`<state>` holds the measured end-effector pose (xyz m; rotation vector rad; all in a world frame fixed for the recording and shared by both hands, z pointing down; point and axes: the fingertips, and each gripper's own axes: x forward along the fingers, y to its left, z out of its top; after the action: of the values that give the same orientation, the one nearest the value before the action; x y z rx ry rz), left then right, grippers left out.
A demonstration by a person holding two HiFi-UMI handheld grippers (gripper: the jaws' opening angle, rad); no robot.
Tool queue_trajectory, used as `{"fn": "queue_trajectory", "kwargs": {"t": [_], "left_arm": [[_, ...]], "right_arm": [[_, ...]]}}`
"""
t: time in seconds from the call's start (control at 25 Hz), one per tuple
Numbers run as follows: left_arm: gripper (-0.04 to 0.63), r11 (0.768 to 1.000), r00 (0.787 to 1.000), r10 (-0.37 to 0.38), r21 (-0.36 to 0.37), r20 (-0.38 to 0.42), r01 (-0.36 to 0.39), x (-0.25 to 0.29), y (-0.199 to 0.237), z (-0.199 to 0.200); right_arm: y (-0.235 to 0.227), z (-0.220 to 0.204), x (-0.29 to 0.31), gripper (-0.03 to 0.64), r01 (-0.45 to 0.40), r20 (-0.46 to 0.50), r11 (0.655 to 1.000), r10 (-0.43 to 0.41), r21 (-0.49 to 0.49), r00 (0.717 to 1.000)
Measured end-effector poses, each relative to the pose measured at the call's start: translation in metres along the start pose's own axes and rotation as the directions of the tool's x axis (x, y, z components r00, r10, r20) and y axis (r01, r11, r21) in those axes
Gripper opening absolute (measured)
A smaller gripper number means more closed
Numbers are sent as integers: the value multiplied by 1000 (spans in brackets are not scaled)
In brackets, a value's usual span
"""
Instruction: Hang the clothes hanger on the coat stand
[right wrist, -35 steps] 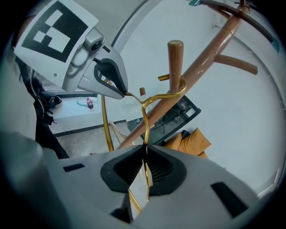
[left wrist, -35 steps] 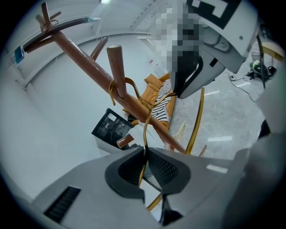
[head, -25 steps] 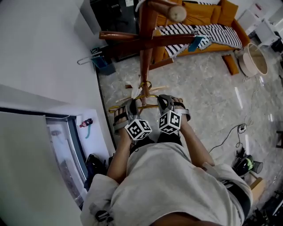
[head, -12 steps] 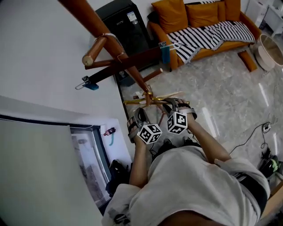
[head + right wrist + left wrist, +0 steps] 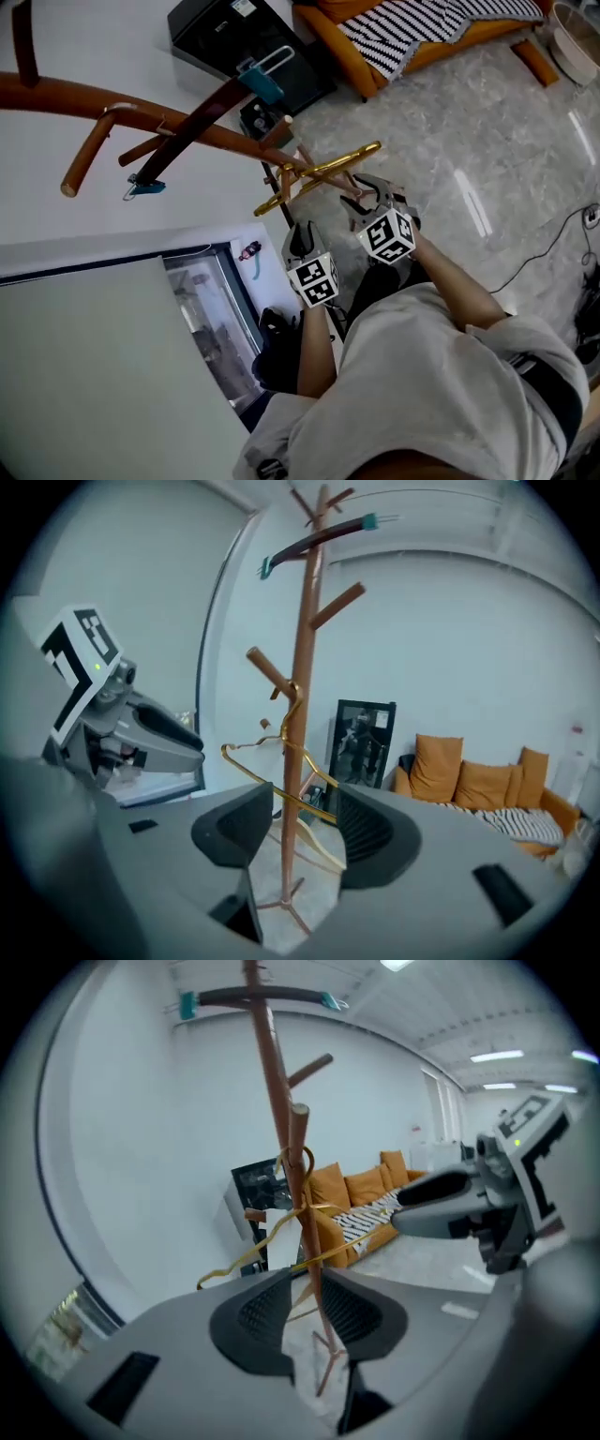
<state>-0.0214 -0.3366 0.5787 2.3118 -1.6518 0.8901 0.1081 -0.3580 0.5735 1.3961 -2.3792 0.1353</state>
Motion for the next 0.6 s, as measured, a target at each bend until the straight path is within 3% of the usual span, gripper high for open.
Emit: {"fn": "queue_trajectory", "kwargs": {"t": [0.04, 0.16, 0.32, 0.44, 0.6], "left_arm": [[98, 998, 999, 15, -59, 28, -13, -5, -5, 3], [98, 989, 994, 46, -147, 102, -31, -18, -18, 12], [9, 988, 978, 63, -151, 198, -33, -37, -34, 33], [8, 993, 967, 80, -104, 243, -56, -52, -40, 46], [8, 990, 960, 71, -137, 272, -34, -66, -46, 51]], "right_arm": [[-6, -1, -9, 197, 12, 27, 999, -13, 46, 1000], [-18, -2, -33, 29, 11, 110, 988, -29, 153, 993], [-30, 4, -59, 5, 39, 176, 994, -56, 103, 983], [-35, 14, -73, 5, 46, 217, 996, -63, 83, 974], [-38, 28, -85, 5, 46, 251, 995, -67, 89, 966]]}}
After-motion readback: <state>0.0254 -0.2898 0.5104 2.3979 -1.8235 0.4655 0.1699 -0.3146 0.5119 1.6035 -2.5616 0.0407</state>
